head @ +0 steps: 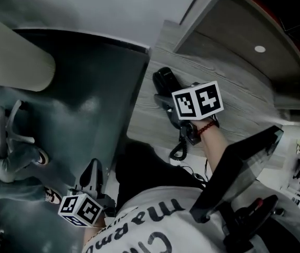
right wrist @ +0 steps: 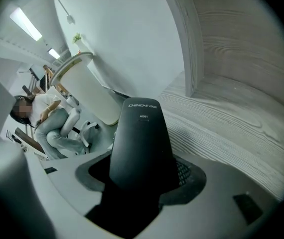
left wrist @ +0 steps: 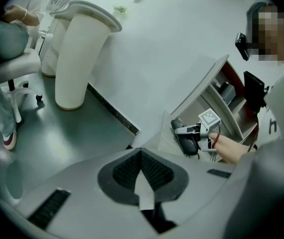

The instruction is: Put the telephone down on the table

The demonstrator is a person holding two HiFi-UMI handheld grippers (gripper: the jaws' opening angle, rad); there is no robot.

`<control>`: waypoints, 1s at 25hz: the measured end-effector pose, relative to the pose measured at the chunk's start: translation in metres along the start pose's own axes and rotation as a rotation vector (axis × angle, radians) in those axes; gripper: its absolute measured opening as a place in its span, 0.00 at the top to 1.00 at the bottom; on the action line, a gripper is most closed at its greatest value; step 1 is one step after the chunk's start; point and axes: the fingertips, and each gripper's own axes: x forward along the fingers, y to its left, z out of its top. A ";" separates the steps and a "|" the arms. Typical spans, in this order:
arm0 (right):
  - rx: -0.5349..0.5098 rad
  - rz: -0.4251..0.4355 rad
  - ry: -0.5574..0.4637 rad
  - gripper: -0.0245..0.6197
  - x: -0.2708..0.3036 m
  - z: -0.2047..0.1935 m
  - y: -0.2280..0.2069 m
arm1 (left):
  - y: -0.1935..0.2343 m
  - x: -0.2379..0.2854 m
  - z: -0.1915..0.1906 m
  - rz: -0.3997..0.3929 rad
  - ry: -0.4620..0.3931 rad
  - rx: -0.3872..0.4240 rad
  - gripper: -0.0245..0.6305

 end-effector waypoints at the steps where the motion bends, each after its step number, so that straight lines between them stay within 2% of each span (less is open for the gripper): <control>1: 0.011 0.003 -0.005 0.52 0.001 0.003 -0.001 | 0.002 0.000 0.000 0.004 -0.003 -0.002 0.95; 11: 0.014 -0.063 -0.026 0.52 0.005 0.026 -0.014 | 0.006 -0.007 0.004 0.040 -0.024 -0.014 0.95; 16: -0.031 -0.099 -0.002 0.52 0.010 0.031 -0.019 | 0.009 -0.013 0.009 0.063 -0.052 -0.026 0.95; 25: -0.044 -0.118 0.040 0.52 0.014 0.035 -0.022 | 0.016 -0.019 0.018 0.088 -0.090 -0.043 0.95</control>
